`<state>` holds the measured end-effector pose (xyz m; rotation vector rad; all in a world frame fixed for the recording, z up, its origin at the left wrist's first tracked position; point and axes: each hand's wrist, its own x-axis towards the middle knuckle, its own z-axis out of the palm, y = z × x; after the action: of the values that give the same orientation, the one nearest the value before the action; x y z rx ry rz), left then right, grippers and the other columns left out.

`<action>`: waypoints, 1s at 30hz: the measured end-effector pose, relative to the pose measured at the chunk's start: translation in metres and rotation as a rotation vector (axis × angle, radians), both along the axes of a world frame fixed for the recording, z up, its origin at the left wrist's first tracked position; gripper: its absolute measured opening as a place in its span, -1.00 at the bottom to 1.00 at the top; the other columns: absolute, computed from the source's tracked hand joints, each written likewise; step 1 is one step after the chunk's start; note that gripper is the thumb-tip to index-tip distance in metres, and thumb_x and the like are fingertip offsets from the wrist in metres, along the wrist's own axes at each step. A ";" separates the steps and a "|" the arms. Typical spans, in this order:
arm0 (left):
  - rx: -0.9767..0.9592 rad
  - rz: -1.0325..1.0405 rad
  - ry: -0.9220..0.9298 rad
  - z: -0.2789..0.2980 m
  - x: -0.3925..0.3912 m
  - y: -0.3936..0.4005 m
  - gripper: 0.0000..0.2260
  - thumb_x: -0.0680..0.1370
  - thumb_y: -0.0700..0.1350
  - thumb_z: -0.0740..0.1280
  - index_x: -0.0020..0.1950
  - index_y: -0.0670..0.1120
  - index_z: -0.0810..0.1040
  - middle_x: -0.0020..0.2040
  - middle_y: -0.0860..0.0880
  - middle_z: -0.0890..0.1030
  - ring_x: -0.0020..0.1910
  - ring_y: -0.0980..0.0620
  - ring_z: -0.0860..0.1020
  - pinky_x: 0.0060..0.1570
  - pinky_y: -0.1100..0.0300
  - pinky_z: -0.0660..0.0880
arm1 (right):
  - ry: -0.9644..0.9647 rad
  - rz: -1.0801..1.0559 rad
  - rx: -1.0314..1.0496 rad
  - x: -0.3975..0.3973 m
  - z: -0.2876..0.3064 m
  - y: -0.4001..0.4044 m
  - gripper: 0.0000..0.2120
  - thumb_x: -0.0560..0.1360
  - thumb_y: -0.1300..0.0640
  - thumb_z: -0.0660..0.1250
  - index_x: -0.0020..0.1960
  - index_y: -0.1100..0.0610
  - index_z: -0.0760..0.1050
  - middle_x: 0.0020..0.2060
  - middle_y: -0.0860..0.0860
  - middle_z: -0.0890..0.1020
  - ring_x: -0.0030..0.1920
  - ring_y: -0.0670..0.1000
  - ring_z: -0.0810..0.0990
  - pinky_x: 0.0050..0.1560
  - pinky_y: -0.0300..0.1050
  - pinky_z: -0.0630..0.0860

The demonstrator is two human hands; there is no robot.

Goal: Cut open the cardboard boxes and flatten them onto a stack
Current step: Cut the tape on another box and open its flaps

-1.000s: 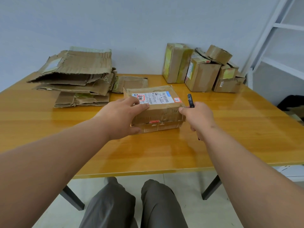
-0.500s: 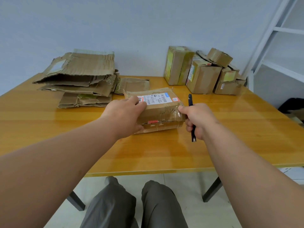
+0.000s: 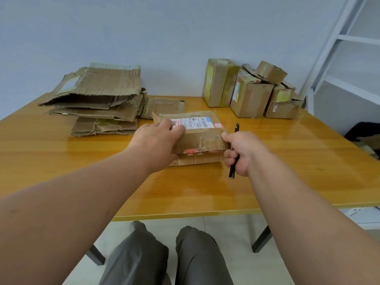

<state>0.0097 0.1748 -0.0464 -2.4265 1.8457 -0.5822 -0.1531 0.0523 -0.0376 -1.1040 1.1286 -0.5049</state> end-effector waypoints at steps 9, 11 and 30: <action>0.080 -0.087 0.121 0.023 0.015 0.004 -0.56 0.58 0.09 0.22 0.43 0.01 0.29 0.22 0.01 0.51 0.03 0.02 0.53 -0.13 0.16 0.50 | -0.293 0.028 0.056 -0.020 0.001 -0.007 -0.81 0.47 0.29 0.12 -0.10 0.16 0.51 -0.49 -0.06 0.36 -0.61 -0.09 0.13 -0.61 -0.26 0.16; 0.184 -0.076 0.082 0.031 0.013 0.003 -0.61 0.63 0.08 0.10 0.44 0.01 0.31 0.23 -0.04 0.55 0.05 -0.01 0.56 -0.06 0.12 0.55 | -0.279 0.049 -0.006 -0.021 0.002 -0.004 -0.67 0.41 0.34 0.08 0.03 0.23 0.56 -0.31 0.03 0.65 -0.59 -0.09 0.14 -0.60 -0.25 0.19; -0.179 0.072 0.736 0.028 0.013 0.004 -0.64 0.56 0.17 0.31 -0.19 -0.12 0.48 -0.34 -0.05 0.50 -0.36 -0.01 0.45 -0.35 0.13 0.38 | 0.249 -0.145 -0.934 0.008 -0.034 0.014 -0.46 0.37 0.02 0.49 0.21 -0.01 0.27 -0.03 -0.09 0.51 -0.10 -0.01 0.53 -0.28 -0.13 0.46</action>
<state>0.0230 0.1785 -0.0188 -3.0921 1.9517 0.2098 -0.1451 0.0659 -0.0716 -1.9332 1.2134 -1.0924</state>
